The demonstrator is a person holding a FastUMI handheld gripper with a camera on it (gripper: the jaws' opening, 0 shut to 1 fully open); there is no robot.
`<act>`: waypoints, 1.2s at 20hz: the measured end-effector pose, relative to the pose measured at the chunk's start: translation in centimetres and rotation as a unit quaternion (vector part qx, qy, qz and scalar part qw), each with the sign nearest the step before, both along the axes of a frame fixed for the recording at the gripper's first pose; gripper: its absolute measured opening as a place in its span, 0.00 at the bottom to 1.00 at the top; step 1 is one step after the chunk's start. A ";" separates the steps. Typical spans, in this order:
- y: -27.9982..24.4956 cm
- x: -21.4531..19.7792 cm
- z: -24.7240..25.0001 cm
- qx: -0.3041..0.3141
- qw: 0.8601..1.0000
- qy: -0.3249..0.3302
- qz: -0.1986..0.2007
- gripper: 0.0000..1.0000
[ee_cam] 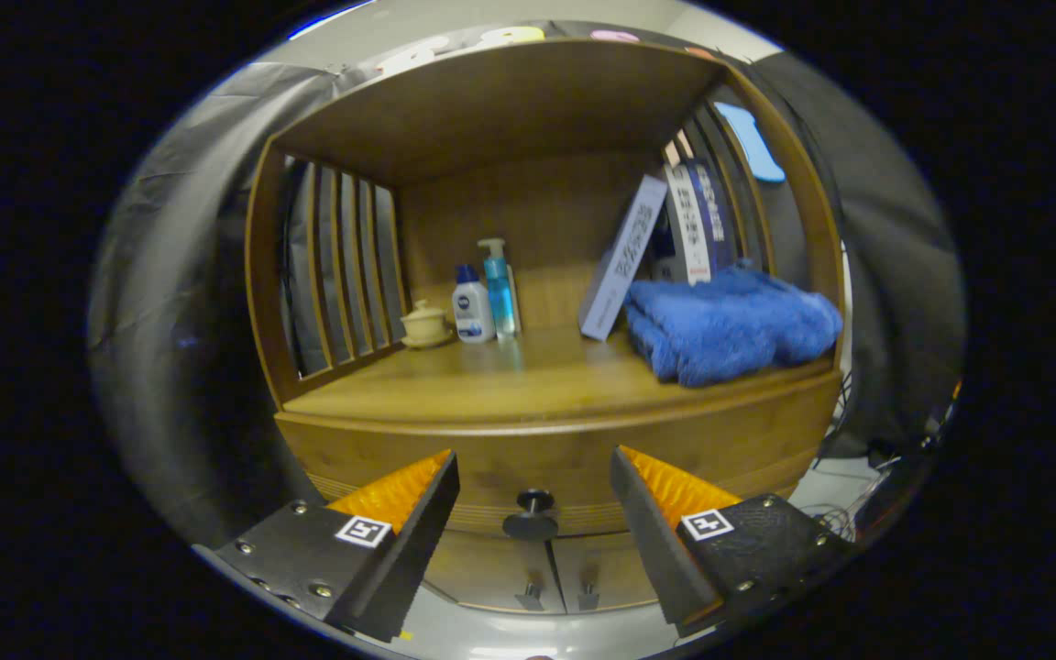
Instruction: Pull open the drawer, take out the items inside it, and place them on the countertop above the cabinet.
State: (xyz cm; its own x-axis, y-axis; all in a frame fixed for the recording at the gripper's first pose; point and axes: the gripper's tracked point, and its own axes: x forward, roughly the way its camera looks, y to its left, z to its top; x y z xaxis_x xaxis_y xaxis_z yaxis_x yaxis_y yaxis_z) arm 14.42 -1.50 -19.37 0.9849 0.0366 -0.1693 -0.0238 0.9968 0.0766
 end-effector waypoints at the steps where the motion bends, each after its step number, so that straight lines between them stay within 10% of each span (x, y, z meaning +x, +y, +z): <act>1: -0.1 0.5 -1.0 0.004 1.000 0.008 -0.003 0.99; 5: 0.2 1.7 -4.6 -0.018 0.999 0.038 -0.014 0.99; 9: 0.3 1.8 -5.5 -0.033 0.998 0.034 -0.028 0.49; 19: 0.0 2.1 -5.6 -0.158 0.984 -0.023 -0.080 0.44; 24: 0.1 1.8 -6.1 -0.076 0.995 0.004 -0.058 0.29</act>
